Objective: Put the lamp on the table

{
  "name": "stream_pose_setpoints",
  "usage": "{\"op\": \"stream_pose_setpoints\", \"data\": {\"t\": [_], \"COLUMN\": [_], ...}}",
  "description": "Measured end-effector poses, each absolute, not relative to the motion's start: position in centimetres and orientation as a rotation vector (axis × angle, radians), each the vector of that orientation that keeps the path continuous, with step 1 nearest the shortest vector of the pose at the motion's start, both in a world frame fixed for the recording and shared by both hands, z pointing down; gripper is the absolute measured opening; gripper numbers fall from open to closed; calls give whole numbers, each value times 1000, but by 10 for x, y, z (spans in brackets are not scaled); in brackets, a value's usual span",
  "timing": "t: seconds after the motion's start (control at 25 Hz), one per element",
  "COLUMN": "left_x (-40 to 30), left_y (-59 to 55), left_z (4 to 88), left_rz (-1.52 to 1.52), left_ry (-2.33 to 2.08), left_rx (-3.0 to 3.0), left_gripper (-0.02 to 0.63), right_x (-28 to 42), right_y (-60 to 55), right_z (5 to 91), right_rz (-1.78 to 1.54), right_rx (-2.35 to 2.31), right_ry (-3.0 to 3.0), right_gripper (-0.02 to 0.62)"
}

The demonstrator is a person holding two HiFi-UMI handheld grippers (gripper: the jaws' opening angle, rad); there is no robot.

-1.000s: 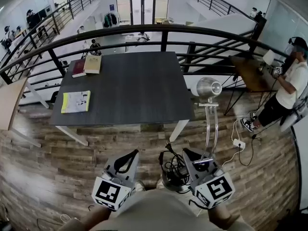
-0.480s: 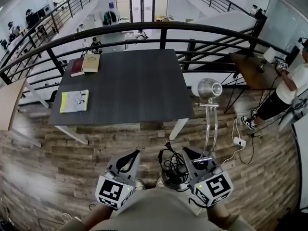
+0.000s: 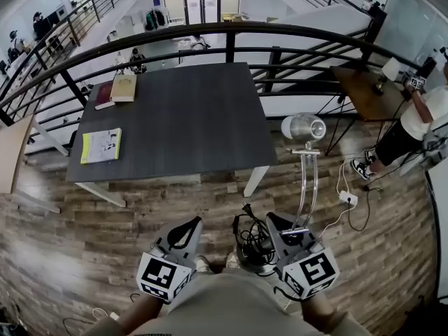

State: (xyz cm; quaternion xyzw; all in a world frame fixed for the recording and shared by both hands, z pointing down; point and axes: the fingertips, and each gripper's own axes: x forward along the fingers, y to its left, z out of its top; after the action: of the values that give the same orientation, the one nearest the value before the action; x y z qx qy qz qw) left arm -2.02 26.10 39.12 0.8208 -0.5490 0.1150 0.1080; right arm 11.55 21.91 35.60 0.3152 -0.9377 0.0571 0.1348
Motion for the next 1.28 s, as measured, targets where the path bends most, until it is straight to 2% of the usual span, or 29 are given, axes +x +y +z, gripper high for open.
{"op": "stream_pose_setpoints", "data": {"t": [0.68, 1.28], "left_x": [28, 44], "left_y": [247, 230], "left_z": [385, 378], "left_rz": [345, 326], "left_ry": [-1705, -1683], "left_rx": [2396, 2461], "left_gripper": [5, 5], "right_x": [165, 164], "right_y": [199, 184], "right_z": [363, 356], "right_rz": [145, 96], "right_rx": [876, 858], "right_ry": [-2741, -2762], "right_gripper": [-3, -3]}}
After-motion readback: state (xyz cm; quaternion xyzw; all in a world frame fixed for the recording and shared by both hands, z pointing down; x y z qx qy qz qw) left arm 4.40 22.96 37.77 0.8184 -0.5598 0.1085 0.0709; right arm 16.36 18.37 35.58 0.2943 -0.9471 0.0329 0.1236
